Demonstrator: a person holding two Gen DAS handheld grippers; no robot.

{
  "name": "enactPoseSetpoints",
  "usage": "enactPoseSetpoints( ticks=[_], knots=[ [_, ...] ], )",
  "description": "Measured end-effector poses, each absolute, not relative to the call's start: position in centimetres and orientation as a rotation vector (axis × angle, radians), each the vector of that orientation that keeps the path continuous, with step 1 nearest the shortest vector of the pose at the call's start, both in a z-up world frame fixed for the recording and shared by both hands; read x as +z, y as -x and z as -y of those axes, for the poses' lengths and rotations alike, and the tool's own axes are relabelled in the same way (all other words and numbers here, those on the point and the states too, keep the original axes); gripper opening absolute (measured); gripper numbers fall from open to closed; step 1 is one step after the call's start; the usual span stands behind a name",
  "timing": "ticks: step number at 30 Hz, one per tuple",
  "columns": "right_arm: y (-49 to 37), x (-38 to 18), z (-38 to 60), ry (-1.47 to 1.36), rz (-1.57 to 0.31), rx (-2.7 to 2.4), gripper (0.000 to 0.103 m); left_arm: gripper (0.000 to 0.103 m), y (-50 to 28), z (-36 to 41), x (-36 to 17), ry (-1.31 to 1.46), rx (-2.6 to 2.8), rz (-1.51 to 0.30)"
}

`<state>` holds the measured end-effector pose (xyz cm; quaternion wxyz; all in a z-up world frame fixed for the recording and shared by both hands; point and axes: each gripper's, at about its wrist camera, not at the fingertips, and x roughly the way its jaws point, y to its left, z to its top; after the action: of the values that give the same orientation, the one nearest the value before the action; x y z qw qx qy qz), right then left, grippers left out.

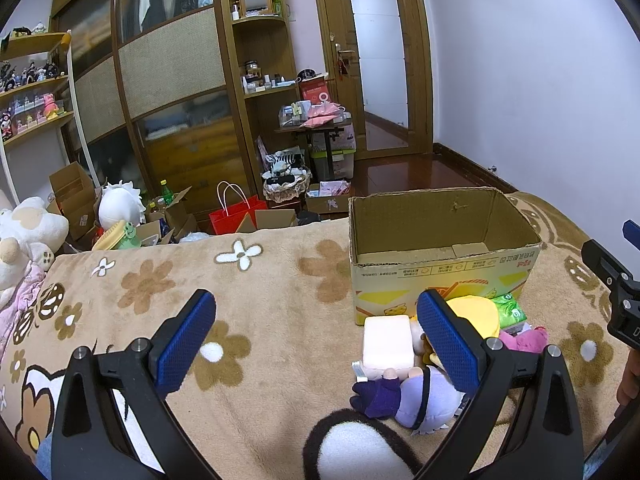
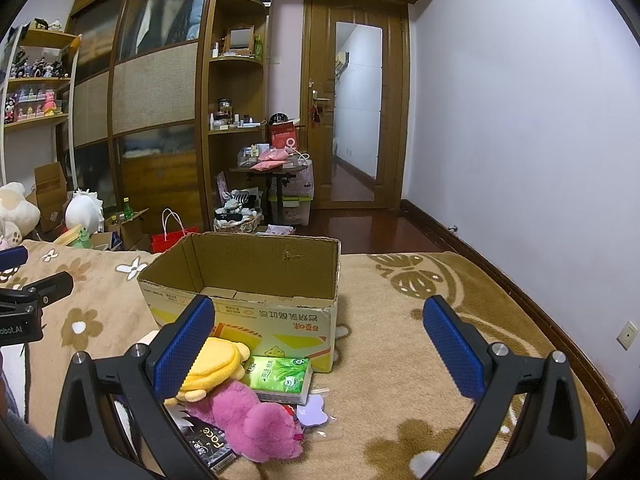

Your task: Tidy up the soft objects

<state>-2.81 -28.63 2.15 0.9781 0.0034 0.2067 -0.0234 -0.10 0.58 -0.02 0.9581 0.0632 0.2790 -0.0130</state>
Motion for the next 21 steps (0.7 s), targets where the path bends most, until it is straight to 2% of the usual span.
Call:
enactPoseSetpoints(
  ticks=[21],
  knots=[
    [2.88, 2.13, 28.61, -0.007, -0.418, -0.046, 0.103, 0.1, 0.08, -0.52, -0.12, -0.131, -0.026, -0.569]
  ],
)
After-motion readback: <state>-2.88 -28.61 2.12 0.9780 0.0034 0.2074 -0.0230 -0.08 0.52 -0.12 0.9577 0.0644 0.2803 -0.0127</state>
